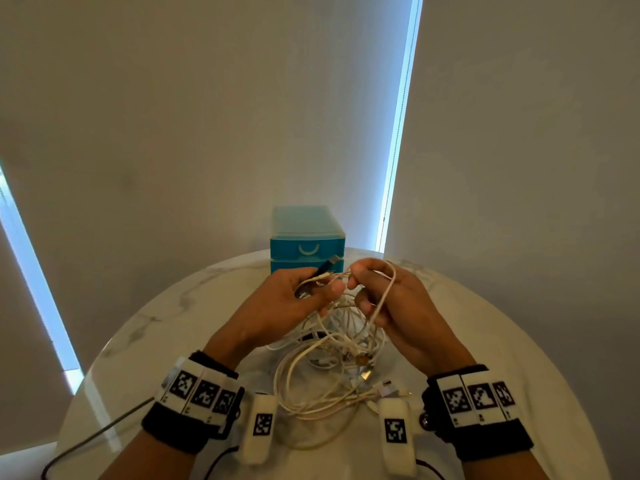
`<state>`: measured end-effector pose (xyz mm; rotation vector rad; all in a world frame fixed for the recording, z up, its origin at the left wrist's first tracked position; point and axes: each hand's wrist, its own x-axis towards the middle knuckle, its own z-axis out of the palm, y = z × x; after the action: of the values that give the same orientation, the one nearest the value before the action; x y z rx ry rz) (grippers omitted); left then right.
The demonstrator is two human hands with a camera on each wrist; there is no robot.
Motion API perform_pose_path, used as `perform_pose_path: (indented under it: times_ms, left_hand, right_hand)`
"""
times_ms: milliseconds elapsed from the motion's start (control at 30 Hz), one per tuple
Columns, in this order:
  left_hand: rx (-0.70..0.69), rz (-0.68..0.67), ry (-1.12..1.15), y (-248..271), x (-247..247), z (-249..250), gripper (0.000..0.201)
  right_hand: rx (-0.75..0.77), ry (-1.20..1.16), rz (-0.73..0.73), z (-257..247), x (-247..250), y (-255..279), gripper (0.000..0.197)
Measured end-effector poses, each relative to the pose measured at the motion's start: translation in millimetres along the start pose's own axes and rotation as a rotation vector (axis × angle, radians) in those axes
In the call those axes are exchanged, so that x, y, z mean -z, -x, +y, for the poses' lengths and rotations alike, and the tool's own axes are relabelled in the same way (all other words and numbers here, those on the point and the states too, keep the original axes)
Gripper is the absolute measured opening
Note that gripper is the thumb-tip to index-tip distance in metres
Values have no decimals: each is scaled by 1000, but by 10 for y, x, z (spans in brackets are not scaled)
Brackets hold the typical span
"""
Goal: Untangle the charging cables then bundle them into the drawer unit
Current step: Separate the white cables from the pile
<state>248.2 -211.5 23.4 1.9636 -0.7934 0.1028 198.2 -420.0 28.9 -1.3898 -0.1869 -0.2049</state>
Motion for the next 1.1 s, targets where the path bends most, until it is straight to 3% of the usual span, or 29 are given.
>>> perform_pose_path:
  times_ms: [100, 200, 300, 400, 467, 567, 600, 633, 733, 800, 867, 967, 1100]
  left_hand:
    - [49, -3, 110, -6, 54, -2, 23]
    - [104, 194, 369, -44, 123, -15, 18]
    - [173, 447, 551, -111, 357, -148, 16]
    - [211, 498, 542, -90, 427, -214, 15]
    - [218, 487, 534, -66, 368, -168, 13]
    - [214, 433, 545, -56, 245, -86, 15]
    - [213, 423, 551, -58, 216, -72, 16]
    - [214, 413, 544, -55, 195, -66, 17]
    - [183, 411, 457, -61, 169, -89, 20]
    - [164, 397, 397, -67, 181, -122, 16]
    - [156, 375, 394, -57, 182, -126, 15]
    - [135, 357, 411, -42, 191, -122, 23]
    - [121, 372, 203, -55, 217, -219, 23]
  right_hand:
    - [-48, -210, -45, -76, -35, 37, 21]
    - [-29, -261, -180, -128, -49, 91, 31]
    - [-28, -49, -391, -130, 9, 140, 24]
    - [-45, 245, -541, -97, 77, 151, 15]
    - [14, 129, -496, -87, 113, 139, 23]
    - [94, -652, -460, -119, 48, 136, 54]
    - [158, -792, -428, -124, -19, 132, 59]
    - [214, -787, -346, -144, -107, 132, 59]
    - [352, -396, 35, -199, -327, 59, 49]
    - [398, -208, 226, -203, -404, -20, 32]
    - [422, -64, 363, -205, -432, -88, 34]
    - [389, -31, 321, -283, -458, -180, 43]
    - [361, -140, 95, -489, -614, -269, 28]
